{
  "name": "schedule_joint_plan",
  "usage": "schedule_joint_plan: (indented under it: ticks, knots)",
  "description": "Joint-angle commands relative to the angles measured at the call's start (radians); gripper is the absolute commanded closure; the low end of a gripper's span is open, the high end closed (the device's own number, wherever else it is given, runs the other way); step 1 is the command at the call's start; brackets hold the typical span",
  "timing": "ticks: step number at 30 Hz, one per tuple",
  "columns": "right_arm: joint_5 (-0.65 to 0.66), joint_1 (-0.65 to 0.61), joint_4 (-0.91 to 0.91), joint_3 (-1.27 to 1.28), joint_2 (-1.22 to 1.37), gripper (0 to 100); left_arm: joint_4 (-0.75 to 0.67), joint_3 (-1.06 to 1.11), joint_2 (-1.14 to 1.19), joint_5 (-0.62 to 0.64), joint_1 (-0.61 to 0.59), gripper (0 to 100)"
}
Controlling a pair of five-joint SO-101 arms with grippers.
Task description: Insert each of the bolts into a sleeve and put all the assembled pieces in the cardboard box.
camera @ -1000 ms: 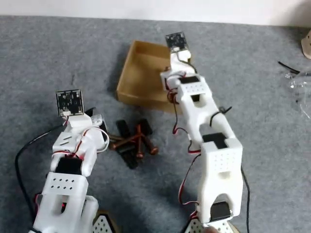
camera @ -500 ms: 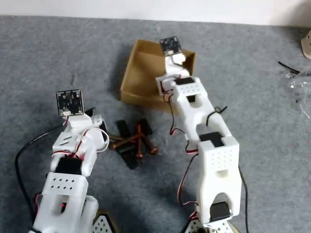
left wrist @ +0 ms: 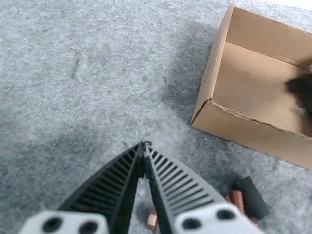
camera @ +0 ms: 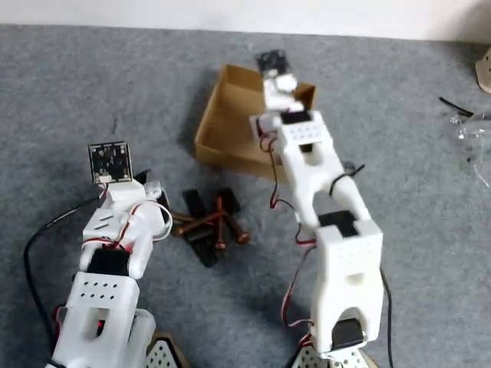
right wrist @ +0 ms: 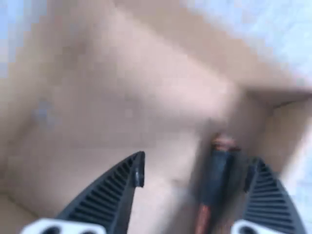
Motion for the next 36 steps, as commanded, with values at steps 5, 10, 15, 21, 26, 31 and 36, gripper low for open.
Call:
schedule_joint_plan:
  ticks: [5, 10, 15, 21, 26, 31, 36]
  knots:
    - [-0.109, -0.051, 0.242, -0.074, -0.346, 69.4, -0.025, -0.008, 0.004, -0.026, -0.012, 99]
    - [-0.109, -0.117, 0.369, -0.071, -0.499, 69.4, -0.025, -0.007, 0.005, -0.026, -0.012, 99]
    - [-0.112, -0.173, 0.532, -0.071, -0.622, 69.4, -0.025, -0.007, 0.007, -0.026, -0.012, 99]
    - [-0.107, -0.239, 0.723, -0.071, -0.673, 69.4, -0.025, -0.007, 0.008, -0.026, -0.012, 99]
    - [-0.107, -0.298, 0.823, -0.018, -0.684, 69.4, -0.025, -0.007, 0.007, -0.026, -0.013, 99]
    - [-0.109, -0.363, 0.814, 0.153, -0.762, 69.4, -0.025, -0.007, 0.008, -0.026, -0.013, 99]
    - [-0.114, -0.444, 0.730, 0.358, -0.954, 69.4, -0.025, -0.007, 0.008, -0.026, -0.013, 99]
